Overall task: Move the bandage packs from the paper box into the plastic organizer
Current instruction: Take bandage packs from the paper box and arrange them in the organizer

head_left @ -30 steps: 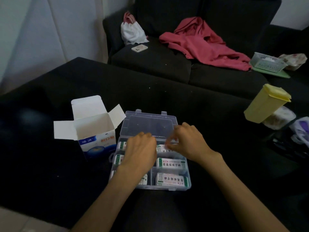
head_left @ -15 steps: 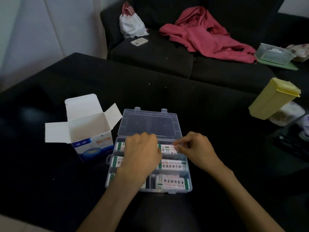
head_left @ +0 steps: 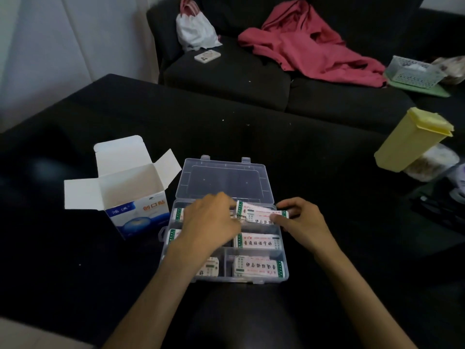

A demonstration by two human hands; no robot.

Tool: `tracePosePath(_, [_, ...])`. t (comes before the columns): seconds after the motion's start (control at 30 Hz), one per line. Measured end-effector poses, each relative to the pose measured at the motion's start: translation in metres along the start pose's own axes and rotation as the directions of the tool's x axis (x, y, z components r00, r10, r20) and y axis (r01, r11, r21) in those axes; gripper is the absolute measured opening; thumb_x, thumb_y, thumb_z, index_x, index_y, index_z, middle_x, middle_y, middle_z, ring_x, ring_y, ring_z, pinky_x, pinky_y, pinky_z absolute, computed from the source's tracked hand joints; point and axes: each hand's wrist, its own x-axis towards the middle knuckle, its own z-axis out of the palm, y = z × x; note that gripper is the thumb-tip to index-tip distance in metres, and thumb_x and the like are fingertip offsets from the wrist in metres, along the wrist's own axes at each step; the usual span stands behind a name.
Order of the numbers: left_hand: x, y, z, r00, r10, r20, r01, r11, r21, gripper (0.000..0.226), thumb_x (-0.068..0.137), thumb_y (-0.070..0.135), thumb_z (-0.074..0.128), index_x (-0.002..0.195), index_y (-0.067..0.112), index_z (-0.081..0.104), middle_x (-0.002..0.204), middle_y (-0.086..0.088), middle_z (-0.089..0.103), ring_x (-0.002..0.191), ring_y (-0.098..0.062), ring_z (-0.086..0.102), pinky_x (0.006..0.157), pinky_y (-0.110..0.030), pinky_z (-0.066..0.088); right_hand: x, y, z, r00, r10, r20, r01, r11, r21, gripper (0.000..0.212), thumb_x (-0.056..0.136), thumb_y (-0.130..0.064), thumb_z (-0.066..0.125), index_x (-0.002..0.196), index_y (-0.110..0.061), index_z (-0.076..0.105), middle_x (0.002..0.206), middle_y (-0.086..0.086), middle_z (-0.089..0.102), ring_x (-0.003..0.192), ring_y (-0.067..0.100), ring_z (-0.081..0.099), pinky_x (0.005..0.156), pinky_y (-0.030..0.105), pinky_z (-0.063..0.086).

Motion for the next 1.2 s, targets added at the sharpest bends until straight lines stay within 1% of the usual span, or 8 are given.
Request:
tracePosePath(0.2, [-0.004, -0.006, -0.011, 1.0, 0.017, 0.001, -0.017, 0.996, 0.093, 0.025, 0.087, 0.029, 0.065, 0.112, 0.032, 0.067, 0.102, 0.01, 0.069, 0.081, -0.005, 0.056, 0.059, -0.019, 0.032, 0.0, -0.005, 0.006, 0.996, -0.09, -0.01, 0.088, 0.985, -0.148, 0.014, 0.078, -0.019, 0.075, 0.088, -0.024, 0.066, 0.082, -0.003, 0.061, 0.079, 0.01, 0.061, 0.069, 0.024, 0.054])
tracePosePath(0.27, [-0.006, -0.002, -0.01, 1.0, 0.02, -0.021, -0.017, 0.99, 0.142, 0.025, 0.088, 0.027, 0.062, 0.112, 0.028, 0.066, 0.104, 0.006, 0.068, 0.091, -0.012, 0.061, 0.067, -0.025, 0.035, 0.002, -0.008, 0.008, 0.989, -0.147, -0.032, 0.133, 0.952, -0.276, 0.012, 0.077, -0.025, 0.076, 0.086, -0.028, 0.068, 0.083, -0.007, 0.057, 0.075, 0.007, 0.056, 0.064, 0.02, 0.047])
tracePosePath(0.37, [-0.007, 0.004, -0.005, 0.999, 0.034, -0.01, -0.031, 0.976, 0.216, 0.019, 0.088, 0.02, 0.058, 0.106, 0.021, 0.064, 0.093, 0.002, 0.064, 0.081, -0.015, 0.055, 0.068, -0.028, 0.035, 0.006, -0.011, 0.012, 0.966, -0.256, -0.027, 0.215, 0.858, -0.466, 0.011, 0.075, -0.033, 0.076, 0.085, -0.033, 0.069, 0.086, -0.014, 0.047, 0.077, 0.005, 0.046, 0.065, 0.017, 0.038])
tracePosePath(0.5, [-0.005, 0.006, 0.002, 1.0, 0.018, 0.022, -0.022, 0.981, 0.193, 0.018, 0.089, 0.022, 0.06, 0.106, 0.019, 0.061, 0.102, -0.001, 0.064, 0.082, -0.015, 0.051, 0.071, -0.028, 0.037, 0.012, -0.021, 0.009, 0.948, -0.303, 0.097, 0.299, 0.742, -0.6, 0.022, 0.076, -0.041, 0.073, 0.096, -0.034, 0.069, 0.097, -0.009, 0.047, 0.095, 0.008, 0.042, 0.084, 0.028, 0.042])
tracePosePath(0.77, [-0.002, -0.001, -0.002, 0.999, -0.02, 0.035, 0.017, 0.996, 0.082, 0.035, 0.09, 0.025, 0.061, 0.124, 0.026, 0.059, 0.118, 0.001, 0.063, 0.104, -0.016, 0.058, 0.076, -0.026, 0.039, 0.022, -0.035, 0.002, 0.834, -0.374, 0.406, 0.54, 0.4, -0.74, 0.036, 0.083, -0.051, 0.062, 0.116, -0.037, 0.062, 0.103, -0.012, 0.045, 0.094, 0.006, 0.032, 0.08, 0.026, 0.027])
tracePosePath(0.9, [-0.002, -0.003, -0.004, 0.998, -0.032, 0.05, 0.029, 0.998, 0.051, 0.037, 0.089, 0.026, 0.062, 0.126, 0.03, 0.058, 0.118, 0.003, 0.064, 0.102, -0.015, 0.059, 0.082, -0.028, 0.044, 0.028, -0.042, 0.008, 0.794, -0.35, 0.497, 0.607, 0.405, -0.684, 0.031, 0.085, -0.046, 0.062, 0.114, -0.035, 0.064, 0.106, -0.008, 0.056, 0.097, 0.007, 0.044, 0.083, 0.027, 0.033])
tracePosePath(1.07, [-0.003, -0.004, -0.005, 0.999, -0.028, 0.038, 0.024, 0.996, 0.091, 0.035, 0.089, 0.026, 0.061, 0.124, 0.03, 0.059, 0.114, 0.002, 0.064, 0.1, -0.017, 0.059, 0.082, -0.031, 0.045, 0.04, -0.049, 0.009, 0.769, -0.266, 0.581, 0.611, 0.571, -0.548, 0.017, 0.086, -0.034, 0.066, 0.1, -0.028, 0.072, 0.091, -0.02, 0.066, 0.082, -0.001, 0.058, 0.078, 0.025, 0.05])
tracePosePath(1.2, [-0.004, -0.001, -0.002, 0.999, 0.002, -0.04, 0.005, 0.984, 0.18, 0.017, 0.089, 0.02, 0.058, 0.105, 0.023, 0.064, 0.101, -0.001, 0.065, 0.089, -0.019, 0.059, 0.071, -0.029, 0.042, 0.041, -0.049, 0.01, 0.74, -0.281, 0.611, 0.659, 0.488, -0.573, 0.025, 0.087, -0.031, 0.065, 0.112, -0.033, 0.067, 0.101, -0.01, 0.068, 0.083, 0.003, 0.057, 0.073, 0.025, 0.05])
